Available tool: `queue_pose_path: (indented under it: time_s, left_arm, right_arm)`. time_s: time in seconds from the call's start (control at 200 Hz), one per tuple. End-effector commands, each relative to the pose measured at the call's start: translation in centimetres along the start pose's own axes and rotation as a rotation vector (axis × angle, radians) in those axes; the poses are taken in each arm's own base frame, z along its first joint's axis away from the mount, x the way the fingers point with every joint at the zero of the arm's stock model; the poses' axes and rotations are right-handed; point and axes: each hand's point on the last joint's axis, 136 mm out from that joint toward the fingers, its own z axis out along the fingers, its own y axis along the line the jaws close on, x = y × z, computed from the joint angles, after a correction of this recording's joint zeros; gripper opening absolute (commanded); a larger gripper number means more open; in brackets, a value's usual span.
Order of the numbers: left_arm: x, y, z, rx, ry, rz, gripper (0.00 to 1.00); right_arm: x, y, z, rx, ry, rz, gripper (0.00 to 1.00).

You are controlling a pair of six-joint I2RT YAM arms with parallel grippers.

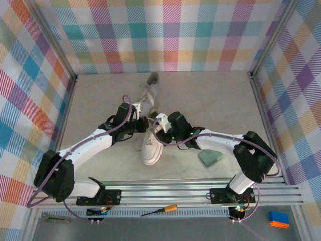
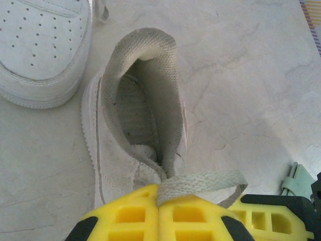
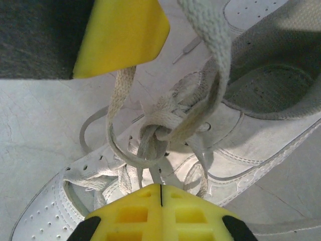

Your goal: Tie the shoes

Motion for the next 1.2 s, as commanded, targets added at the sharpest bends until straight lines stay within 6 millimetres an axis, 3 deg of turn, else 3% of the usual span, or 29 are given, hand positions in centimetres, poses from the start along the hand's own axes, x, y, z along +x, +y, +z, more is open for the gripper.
queue_pose_path:
  time_s: [0.0, 0.42, 0.64, 1.195]
  left_arm:
    - [0.2, 0.1, -0.5, 0.008, 0.000, -0.014, 0.00]
    - [0.3, 0.1, -0.4, 0.010, 0.001, -0.016, 0.00]
    - [0.3, 0.2, -0.4, 0.011, 0.000, -0.016, 0.00]
    - [0.4, 0.1, -0.3, 0.015, 0.003, -0.018, 0.00]
  right_arm:
    - [-1.6, 0.1, 0.2, -0.010, -0.032, 0.001, 0.00]
    - [-1.3, 0.5, 1.1, -0.039, -0.008, -0.003, 0.00]
    - [-1.0, 1.2, 1.0, -0.078, -0.007, -0.015, 0.07]
    - [0.3, -0.3, 2.6, -0.003, 0.062, -0.007, 0.13]
